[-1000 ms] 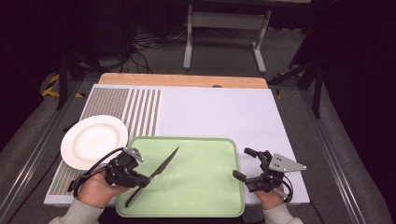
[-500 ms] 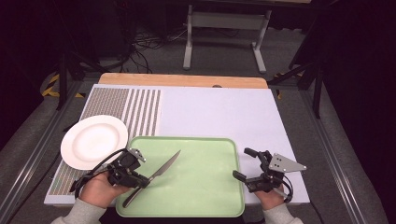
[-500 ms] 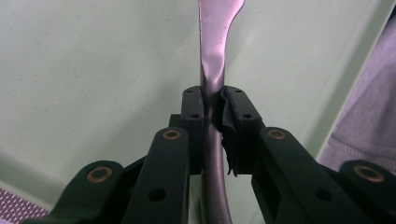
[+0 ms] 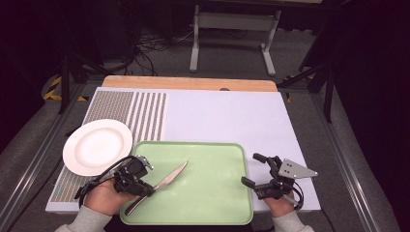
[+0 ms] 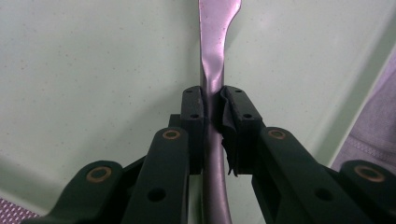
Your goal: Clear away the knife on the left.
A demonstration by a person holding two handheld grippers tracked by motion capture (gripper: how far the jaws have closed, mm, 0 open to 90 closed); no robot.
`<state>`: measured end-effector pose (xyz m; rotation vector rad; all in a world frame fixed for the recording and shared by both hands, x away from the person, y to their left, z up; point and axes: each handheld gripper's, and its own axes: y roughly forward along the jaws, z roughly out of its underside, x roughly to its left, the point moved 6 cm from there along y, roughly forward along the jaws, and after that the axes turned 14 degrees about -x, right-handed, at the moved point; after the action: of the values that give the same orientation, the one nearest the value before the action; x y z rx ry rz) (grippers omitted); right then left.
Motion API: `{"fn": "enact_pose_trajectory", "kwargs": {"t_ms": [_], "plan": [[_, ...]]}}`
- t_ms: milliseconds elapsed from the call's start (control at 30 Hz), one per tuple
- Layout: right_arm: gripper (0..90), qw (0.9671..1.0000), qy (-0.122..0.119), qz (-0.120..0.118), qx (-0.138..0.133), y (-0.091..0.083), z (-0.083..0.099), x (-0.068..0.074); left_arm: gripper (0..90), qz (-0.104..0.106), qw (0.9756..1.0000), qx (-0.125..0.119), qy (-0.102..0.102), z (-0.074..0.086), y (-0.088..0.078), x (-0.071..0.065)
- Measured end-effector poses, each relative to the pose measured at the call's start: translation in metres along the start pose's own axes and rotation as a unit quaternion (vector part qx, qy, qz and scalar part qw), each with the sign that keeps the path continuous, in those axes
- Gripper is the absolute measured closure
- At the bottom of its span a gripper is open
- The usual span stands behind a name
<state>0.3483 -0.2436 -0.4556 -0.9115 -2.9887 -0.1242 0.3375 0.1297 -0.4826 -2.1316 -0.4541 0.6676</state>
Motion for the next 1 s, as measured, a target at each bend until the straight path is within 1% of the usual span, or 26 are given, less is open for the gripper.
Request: {"fn": "enact_pose_trajectory", "kwargs": {"t_ms": [33,67,100,133,200,233,367,400,433,533,567,667,700,733,767,833,867,900,933,967,1000], "plan": [[6.2,1.0000,0.000,0.000,0.000,0.000,0.000,0.000,79.6,-0.001,1.0000,-0.002,0.002,0.000,0.001,0.000],[6.1,1.0000,0.000,-0.001,-0.001,0.000,0.000,0.000,79.6,-0.001,1.0000,0.000,-0.002,0.000,0.001,0.000],[6.2,1.0000,0.000,-0.001,-0.001,0.000,0.000,0.000,79.6,-0.001,1.0000,0.001,-0.002,0.000,0.001,0.000],[6.2,1.0000,0.000,-0.001,-0.001,0.000,0.000,0.000,79.6,-0.002,1.0000,0.000,0.001,0.000,0.002,0.001],[6.1,1.0000,0.000,-0.001,-0.001,0.000,0.000,0.000,79.6,-0.002,1.0000,0.001,0.001,0.001,0.002,0.001],[6.1,1.0000,0.000,0.000,-0.001,0.000,0.000,0.000,79.5,-0.001,1.0000,0.007,0.000,0.001,0.002,0.001],[6.1,1.0000,0.001,-0.001,-0.001,0.000,0.000,0.000,79.3,0.000,1.0000,0.002,-0.006,0.001,0.002,0.001],[6.1,1.0000,0.001,-0.001,-0.001,0.000,0.000,0.000,79.2,0.002,0.9999,0.003,-0.011,0.002,0.002,0.001],[6.1,1.0000,0.001,-0.001,-0.001,0.000,0.000,0.000,79.3,0.002,1.0000,0.002,-0.007,0.002,0.002,0.002],[6.1,1.0000,0.000,-0.002,-0.002,0.000,0.000,0.000,78.8,0.000,1.0000,0.000,-0.009,0.002,0.002,0.002],[6.1,1.0000,0.000,-0.002,-0.001,0.000,0.000,0.000,78.2,-0.002,1.0000,-0.004,-0.006,0.002,0.002,0.003],[6.1,1.0000,0.001,-0.001,-0.002,-0.001,-0.001,0.000,67.7,0.002,0.9999,-0.009,-0.006,0.000,-0.001,0.002],[6.1,1.0000,0.000,-0.002,-0.002,-0.001,-0.001,0.000,62.7,-0.002,0.9999,-0.015,-0.007,-0.001,-0.002,0.002],[6.1,1.0000,0.000,-0.002,-0.002,-0.001,-0.001,0.000,59.1,-0.002,0.9999,-0.015,-0.007,-0.001,-0.002,0.002],[6.1,1.0000,0.001,-0.001,-0.002,-0.001,-0.001,0.000,59.1,0.001,0.9998,-0.021,-0.005,-0.002,-0.003,0.002],[6.1,1.0000,0.001,-0.001,-0.002,-0.001,-0.001,0.000,48.2,-0.002,0.9995,-0.031,-0.003,-0.003,-0.005,0.002],[6.1,1.0000,0.001,-0.001,-0.002,-0.001,-0.001,0.000,43.3,-0.005,0.9993,-0.036,-0.007,-0.004,-0.006,0.001],[6.1,1.0000,0.002,-0.001,-0.002,-0.001,-0.001,0.000,31.2,-0.008,0.9988,-0.047,0.000,-0.006,-0.007,0.001],[6.1,1.0000,0.002,-0.001,-0.002,-0.001,-0.001,0.000,25.8,-0.017,0.9980,-0.059,0.013,-0.009,-0.009,0.002],[6.1,1.0000,0.002,-0.001,-0.002,-0.001,-0.001,0.000,24.6,-0.017,0.9980,-0.059,0.013,-0.009,-0.009,0.002],[6.1,1.0000,0.002,-0.001,-0.002,-0.001,-0.001,0.000,22.7,-0.014,0.9979,-0.060,0.020,-0.010,-0.010,0.001]]}}
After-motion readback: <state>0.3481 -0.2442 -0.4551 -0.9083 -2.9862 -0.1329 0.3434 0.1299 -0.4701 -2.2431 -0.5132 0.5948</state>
